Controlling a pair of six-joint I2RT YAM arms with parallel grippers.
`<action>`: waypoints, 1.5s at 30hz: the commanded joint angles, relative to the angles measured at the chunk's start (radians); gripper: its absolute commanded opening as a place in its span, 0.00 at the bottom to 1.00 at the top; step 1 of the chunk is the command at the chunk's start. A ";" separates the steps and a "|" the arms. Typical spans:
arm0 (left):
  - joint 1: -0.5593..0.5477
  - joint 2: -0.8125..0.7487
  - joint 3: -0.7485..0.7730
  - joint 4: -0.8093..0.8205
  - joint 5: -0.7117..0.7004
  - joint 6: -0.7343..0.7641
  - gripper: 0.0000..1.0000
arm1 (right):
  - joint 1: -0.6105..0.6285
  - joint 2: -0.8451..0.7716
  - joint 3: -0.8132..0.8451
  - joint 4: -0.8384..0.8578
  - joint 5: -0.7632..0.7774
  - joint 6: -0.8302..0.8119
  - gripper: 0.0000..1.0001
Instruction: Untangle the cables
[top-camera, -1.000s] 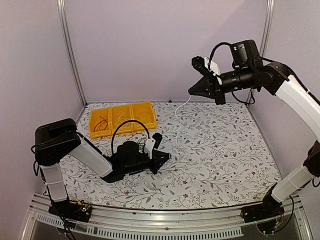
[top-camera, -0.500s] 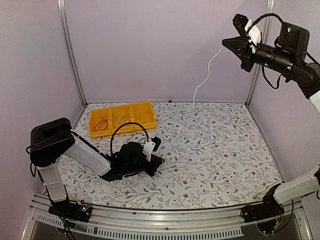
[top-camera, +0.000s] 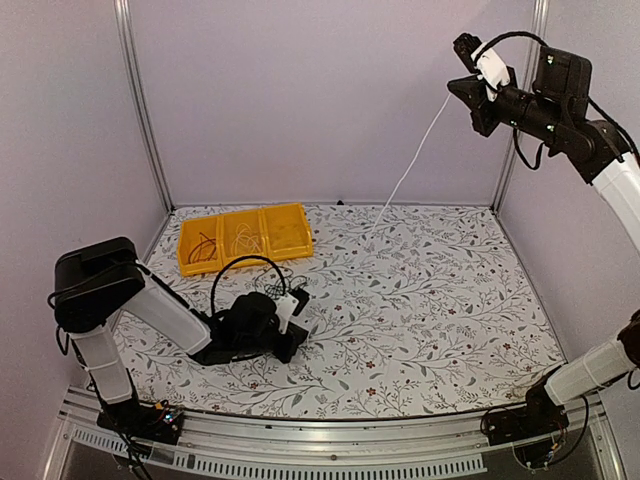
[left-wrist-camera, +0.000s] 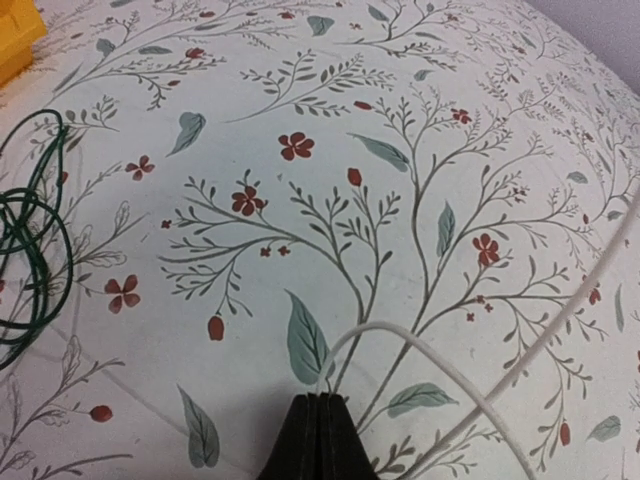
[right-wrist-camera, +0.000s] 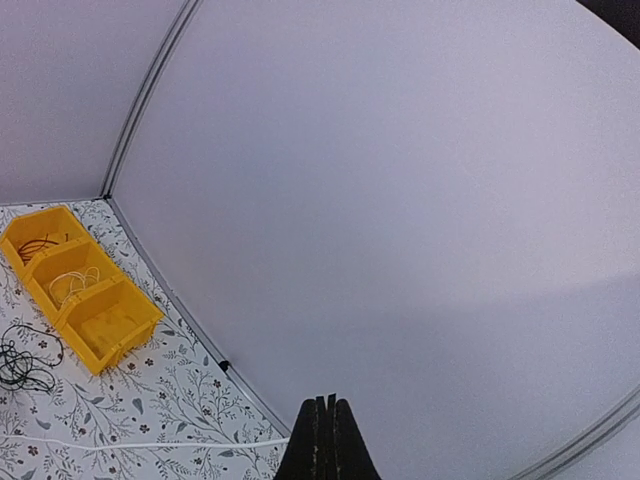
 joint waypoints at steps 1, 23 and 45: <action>0.013 0.011 -0.040 -0.053 -0.016 0.013 0.00 | -0.027 0.015 0.023 0.081 0.047 0.045 0.00; 0.187 -0.497 0.424 -0.512 -0.016 0.276 0.00 | -0.041 -0.069 -0.699 -0.030 -0.514 0.058 0.51; 0.531 -0.188 1.343 -0.873 0.014 0.400 0.00 | -0.053 0.047 -0.854 -0.060 -0.623 -0.059 0.80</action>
